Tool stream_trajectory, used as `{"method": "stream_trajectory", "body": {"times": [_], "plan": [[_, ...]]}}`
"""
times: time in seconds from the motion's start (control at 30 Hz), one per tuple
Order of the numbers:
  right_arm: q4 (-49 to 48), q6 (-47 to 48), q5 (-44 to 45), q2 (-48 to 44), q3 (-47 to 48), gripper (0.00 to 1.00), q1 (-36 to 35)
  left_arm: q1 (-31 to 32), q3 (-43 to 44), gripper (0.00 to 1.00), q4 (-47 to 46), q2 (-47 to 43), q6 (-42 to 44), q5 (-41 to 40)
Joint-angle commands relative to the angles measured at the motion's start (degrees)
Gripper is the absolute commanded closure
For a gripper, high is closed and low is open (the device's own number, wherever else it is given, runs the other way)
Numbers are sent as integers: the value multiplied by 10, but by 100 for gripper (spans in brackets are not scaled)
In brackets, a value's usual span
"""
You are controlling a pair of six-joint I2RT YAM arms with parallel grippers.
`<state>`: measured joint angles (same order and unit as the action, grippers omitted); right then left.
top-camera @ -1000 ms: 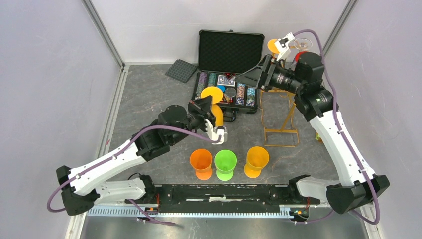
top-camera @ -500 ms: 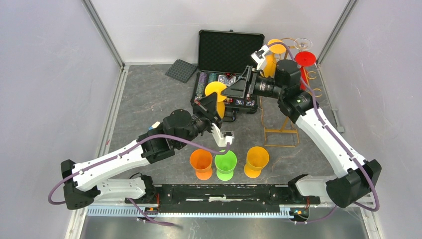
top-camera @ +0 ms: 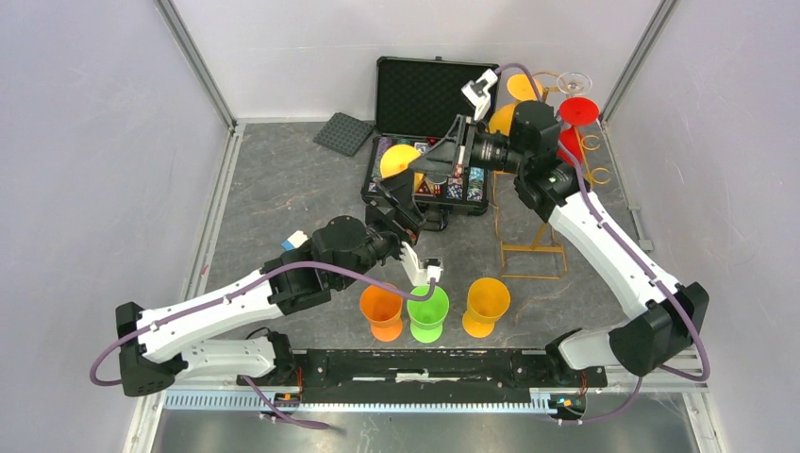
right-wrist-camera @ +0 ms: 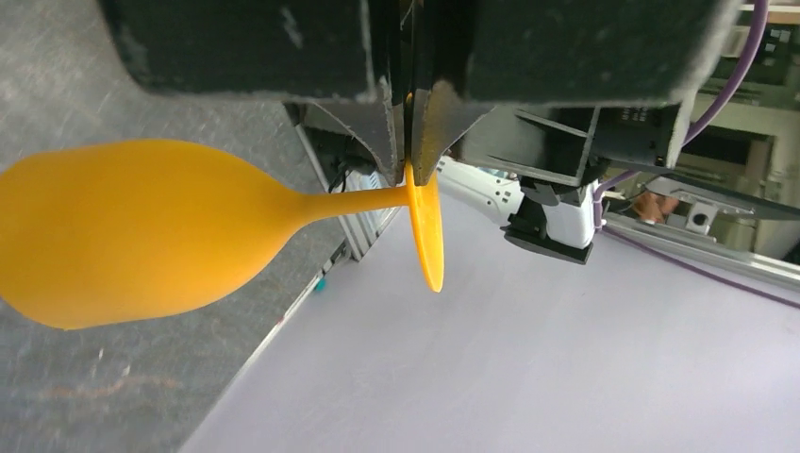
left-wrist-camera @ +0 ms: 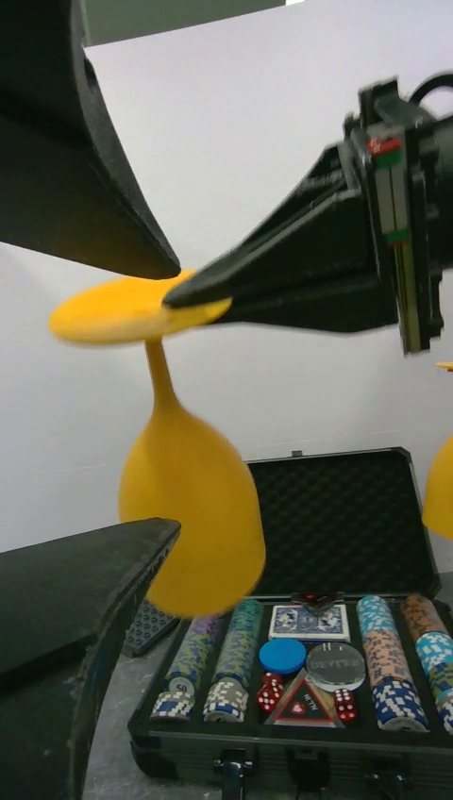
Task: Place the wine glass upside down on the wine glass rack
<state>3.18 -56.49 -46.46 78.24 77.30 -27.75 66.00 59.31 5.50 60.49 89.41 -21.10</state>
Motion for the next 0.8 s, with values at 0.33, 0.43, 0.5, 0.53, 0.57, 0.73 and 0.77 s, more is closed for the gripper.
{"method": "stream_trajectory", "body": {"times": [0.33, 0.43, 0.5, 0.53, 0.57, 0.73, 0.77], "plan": [[-50, 106, -7, 92, 268, 100, 88, 7, -70, 0, -53, -86, -123, -70], [-48, 111, -7, 110, 319, 100, 121, 7, -85, 0, -53, -91, -149, -69], [-47, 117, 0, 112, 335, 100, 145, 7, -94, 0, -53, -91, -161, -69], [-45, 119, 5, 111, 340, 100, 156, 7, -96, 0, -53, -91, -170, -66], [-41, 123, 9, 109, 343, 100, 173, 7, -98, 0, -52, -90, -175, -64], [25, 160, 100, 71, 343, 100, 255, 8, -106, 0, -40, -83, -208, -57], [36, 171, 132, 60, 339, 100, 266, 8, -107, 0, -39, -83, -216, -56]]}}
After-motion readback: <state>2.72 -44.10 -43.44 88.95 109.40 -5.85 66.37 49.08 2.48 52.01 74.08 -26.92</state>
